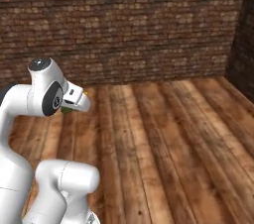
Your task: Gather the cucumber and corn from the fridge and place them on a tray on the dining counter. Then gather the chicken drumstick and steak from the fridge and place them on the other tray.
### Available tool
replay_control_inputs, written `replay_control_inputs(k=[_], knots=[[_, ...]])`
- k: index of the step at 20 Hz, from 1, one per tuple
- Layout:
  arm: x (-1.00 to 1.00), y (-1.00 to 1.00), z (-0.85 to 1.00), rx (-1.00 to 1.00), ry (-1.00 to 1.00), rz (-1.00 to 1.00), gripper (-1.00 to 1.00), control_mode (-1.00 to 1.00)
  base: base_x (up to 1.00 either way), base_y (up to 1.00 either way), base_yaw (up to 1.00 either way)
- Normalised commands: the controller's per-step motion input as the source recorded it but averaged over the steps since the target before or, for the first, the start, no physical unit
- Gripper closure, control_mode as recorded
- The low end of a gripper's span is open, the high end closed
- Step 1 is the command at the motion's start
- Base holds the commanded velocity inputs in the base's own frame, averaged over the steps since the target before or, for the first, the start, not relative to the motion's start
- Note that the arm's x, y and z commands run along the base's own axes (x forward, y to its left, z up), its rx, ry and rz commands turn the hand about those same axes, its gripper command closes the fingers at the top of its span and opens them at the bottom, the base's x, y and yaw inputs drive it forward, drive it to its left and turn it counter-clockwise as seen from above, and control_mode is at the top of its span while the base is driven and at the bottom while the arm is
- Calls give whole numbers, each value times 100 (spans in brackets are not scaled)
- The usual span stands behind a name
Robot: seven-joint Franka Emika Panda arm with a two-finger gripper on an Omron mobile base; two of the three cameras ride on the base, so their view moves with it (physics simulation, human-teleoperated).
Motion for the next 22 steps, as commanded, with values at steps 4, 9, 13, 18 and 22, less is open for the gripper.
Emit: replay_control_inputs(k=[4, 9, 13, 18, 22], knots=[[0, 0, 0, 0, 0, 0, 100, 100, 100, 0, 35], [0, 0, 0, 0, 0, 0, 100, 100, 100, 4, 38], [0, 0, 0, 0, 0, 0, 100, 100, 100, 14, 36], [0, 0, 0, 0, 0, 0, 100, 100, 100, 17, 38], [0, 0, 0, 0, 0, 0, 100, 100, 100, 32, 54]])
